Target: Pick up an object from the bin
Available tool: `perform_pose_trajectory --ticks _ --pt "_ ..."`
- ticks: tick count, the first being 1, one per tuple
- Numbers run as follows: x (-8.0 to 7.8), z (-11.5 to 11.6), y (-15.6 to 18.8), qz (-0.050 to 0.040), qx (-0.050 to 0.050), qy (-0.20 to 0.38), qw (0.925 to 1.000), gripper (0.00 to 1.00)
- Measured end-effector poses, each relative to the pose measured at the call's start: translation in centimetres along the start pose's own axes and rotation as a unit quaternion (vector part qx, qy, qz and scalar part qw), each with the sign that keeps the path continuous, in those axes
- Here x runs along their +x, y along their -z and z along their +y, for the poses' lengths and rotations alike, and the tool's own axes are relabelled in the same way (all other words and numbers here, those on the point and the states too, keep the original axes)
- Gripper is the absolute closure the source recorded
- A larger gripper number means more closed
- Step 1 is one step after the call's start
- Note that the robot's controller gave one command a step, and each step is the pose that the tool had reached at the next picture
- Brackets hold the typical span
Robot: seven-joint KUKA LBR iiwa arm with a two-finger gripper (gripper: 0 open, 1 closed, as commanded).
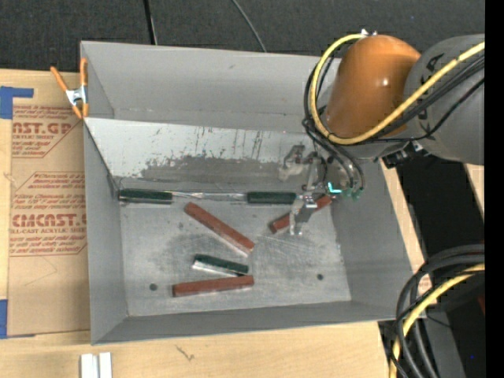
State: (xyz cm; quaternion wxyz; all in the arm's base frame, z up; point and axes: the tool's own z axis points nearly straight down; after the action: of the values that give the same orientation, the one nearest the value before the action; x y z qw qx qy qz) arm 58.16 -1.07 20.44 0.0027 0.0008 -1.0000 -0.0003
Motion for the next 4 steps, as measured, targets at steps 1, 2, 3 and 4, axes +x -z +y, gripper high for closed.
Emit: perform_pose_trajectory --ticks 1,2,3,4 --pt "-0.2 0.0 0.4 -0.0038 0.0 0.0 1.0 0.0" --pt "0.0 -0.8 -4.8 -0.007 0.0 -0.003 1.0 0.0" --pt "0.2 1.0 -12.7 -0.0097 0.0 -0.014 0.9999 1.0" --pt "0.4 1.0 -12.9 -0.0043 0.0 -0.014 0.9999 0.0"
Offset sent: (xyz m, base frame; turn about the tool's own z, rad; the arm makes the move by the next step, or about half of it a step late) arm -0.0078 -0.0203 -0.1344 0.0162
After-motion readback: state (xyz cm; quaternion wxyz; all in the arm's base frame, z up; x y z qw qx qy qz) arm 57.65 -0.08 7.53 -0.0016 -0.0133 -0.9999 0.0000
